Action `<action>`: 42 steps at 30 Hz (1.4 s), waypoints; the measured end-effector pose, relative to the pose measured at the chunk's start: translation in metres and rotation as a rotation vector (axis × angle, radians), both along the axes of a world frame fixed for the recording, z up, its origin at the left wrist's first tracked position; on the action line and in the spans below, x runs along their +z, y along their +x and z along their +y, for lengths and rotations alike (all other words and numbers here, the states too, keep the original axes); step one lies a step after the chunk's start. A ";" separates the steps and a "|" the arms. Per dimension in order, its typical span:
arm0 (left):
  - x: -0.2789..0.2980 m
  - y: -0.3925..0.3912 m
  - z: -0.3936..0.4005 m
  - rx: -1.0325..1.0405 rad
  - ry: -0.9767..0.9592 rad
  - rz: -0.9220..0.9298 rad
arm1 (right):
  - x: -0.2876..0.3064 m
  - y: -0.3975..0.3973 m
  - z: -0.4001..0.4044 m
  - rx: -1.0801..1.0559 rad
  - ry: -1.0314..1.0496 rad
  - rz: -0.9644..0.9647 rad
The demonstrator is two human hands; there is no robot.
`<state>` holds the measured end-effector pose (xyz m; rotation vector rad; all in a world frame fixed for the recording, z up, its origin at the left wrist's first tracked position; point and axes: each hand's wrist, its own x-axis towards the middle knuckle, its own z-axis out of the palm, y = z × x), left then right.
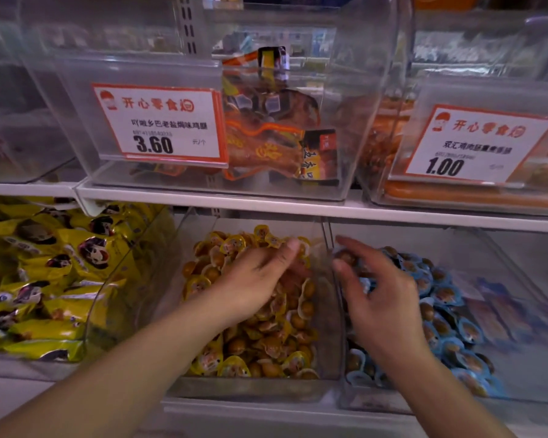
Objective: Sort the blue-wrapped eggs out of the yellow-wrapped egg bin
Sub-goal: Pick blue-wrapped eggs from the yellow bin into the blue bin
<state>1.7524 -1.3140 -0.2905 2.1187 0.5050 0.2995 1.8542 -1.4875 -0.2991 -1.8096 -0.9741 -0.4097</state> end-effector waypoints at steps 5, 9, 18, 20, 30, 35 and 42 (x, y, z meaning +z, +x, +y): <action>-0.043 0.034 0.020 -0.247 0.917 0.220 | -0.004 0.036 -0.009 -0.210 -0.312 0.173; -0.077 0.062 0.014 -0.380 0.870 0.378 | -0.012 0.015 0.000 -0.076 -0.226 0.158; -0.042 0.018 0.045 -0.536 0.598 0.446 | -0.022 0.016 0.006 0.128 -0.209 0.286; -0.035 0.002 0.052 -0.543 0.527 0.479 | -0.024 0.017 0.006 0.138 -0.219 0.272; -0.042 0.052 0.033 -0.290 0.964 0.282 | -0.025 0.013 0.014 0.128 -0.177 0.321; -0.072 0.073 0.036 -0.254 0.904 0.552 | -0.027 0.015 0.014 0.132 -0.175 0.328; -0.042 0.017 0.026 -0.557 0.681 0.468 | -0.027 0.017 0.012 0.148 -0.159 0.309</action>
